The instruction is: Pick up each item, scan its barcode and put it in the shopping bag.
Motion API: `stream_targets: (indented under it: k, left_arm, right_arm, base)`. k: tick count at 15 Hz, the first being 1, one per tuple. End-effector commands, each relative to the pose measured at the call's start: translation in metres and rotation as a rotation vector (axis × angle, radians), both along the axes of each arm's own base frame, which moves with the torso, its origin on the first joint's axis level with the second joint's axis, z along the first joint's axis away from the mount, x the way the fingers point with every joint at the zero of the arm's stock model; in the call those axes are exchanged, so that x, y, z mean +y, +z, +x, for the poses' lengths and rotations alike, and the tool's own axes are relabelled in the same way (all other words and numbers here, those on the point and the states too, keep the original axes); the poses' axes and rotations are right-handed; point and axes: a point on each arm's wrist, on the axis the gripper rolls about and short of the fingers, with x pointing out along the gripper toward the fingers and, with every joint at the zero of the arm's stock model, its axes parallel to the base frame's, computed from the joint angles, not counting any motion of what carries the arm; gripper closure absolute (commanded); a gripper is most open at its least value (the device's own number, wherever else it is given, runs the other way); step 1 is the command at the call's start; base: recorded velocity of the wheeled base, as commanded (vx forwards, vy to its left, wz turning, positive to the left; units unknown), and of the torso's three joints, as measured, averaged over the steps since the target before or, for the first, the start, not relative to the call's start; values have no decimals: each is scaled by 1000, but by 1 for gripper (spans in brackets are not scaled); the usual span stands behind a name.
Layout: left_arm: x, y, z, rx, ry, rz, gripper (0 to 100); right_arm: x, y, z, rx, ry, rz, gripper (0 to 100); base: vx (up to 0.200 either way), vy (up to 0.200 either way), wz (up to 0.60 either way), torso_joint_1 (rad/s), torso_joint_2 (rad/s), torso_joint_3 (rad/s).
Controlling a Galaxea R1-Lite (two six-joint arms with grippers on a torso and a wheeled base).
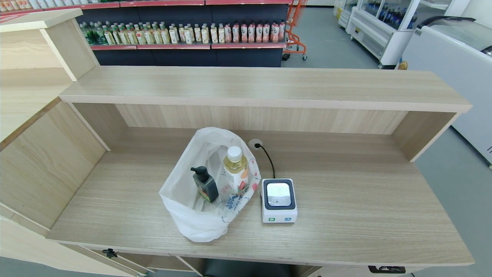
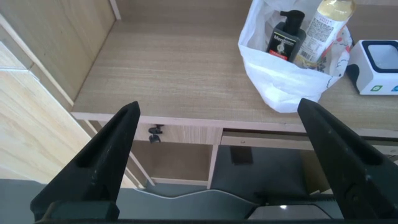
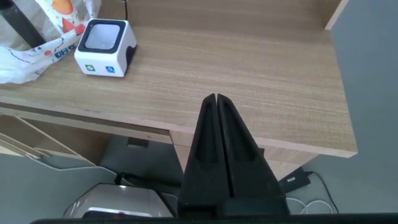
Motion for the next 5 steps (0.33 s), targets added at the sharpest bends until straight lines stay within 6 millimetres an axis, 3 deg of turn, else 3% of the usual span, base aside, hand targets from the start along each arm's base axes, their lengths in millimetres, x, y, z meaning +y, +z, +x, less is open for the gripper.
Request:
stream_targets:
  k: [1,5]
  left_arm:
    - [0,0,0,0,0,-1,0]
    - [0,0,0,0,0,-1,0]
  right_arm:
    - [0,0,0,2,0,-1,100]
    - [0,0,0,3,0,-7,100]
  base:
    - [0,0,0,0,0,0]
    - [0,0,0,0,0,0]
